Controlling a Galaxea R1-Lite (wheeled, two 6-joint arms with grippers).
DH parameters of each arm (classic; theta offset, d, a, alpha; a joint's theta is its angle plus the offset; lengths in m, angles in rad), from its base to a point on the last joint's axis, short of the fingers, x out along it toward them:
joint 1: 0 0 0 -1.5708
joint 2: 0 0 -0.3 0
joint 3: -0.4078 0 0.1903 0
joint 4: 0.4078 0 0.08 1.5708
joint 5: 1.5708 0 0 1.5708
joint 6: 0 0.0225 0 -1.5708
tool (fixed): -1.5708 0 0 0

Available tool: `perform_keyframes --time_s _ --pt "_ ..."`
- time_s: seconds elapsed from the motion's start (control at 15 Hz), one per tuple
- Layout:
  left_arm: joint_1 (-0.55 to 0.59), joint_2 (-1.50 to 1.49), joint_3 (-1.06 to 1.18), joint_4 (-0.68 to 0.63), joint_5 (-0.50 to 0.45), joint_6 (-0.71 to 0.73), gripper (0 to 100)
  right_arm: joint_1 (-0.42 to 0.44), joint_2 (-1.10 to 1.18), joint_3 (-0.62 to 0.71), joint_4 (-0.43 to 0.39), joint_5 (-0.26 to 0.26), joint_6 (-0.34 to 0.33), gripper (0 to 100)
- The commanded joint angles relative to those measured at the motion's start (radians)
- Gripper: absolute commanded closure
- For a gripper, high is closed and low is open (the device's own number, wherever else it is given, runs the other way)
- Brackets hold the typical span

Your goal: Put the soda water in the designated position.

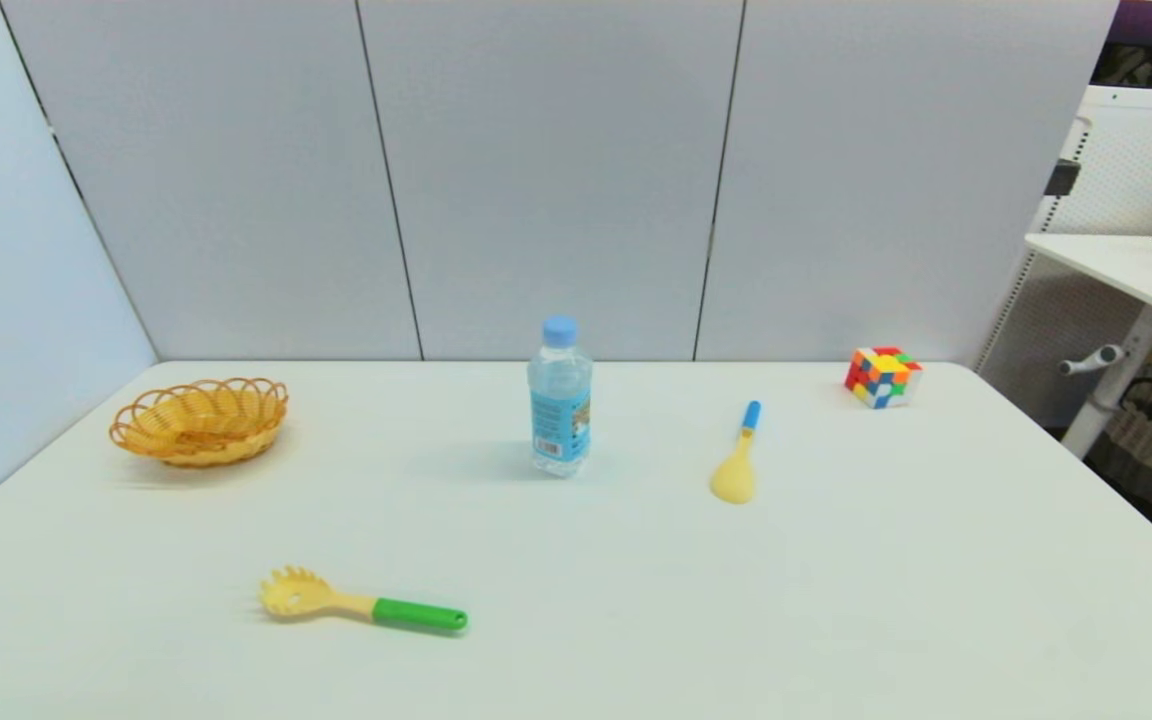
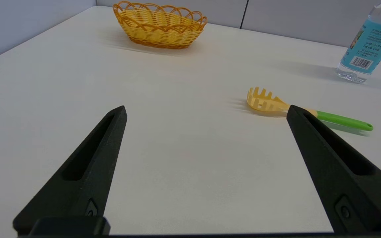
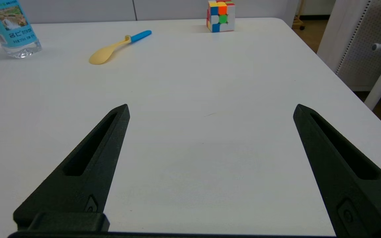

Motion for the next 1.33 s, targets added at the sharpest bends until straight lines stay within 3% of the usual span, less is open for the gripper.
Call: perform_keyframes --time_s 0.07,0.27,0.67,1.33 --pt "0.0 0.0 0.0 0.0 0.001 -0.001 0 0.0 0.001 0.002 0.0 0.0 0.0 0" --pt "0.0 0.0 0.0 0.001 0.001 0.008 0 0.0 0.001 0.002 0.0 0.0 0.0 0" --pt "0.002 0.0 0.0 -0.006 -0.074 0.257 0 0.0 0.001 0.002 0.0 0.0 0.0 0" --pt "-0.006 0.109 0.0 -0.006 -0.074 0.257 0 0.0 0.001 0.002 0.0 0.0 0.0 0"
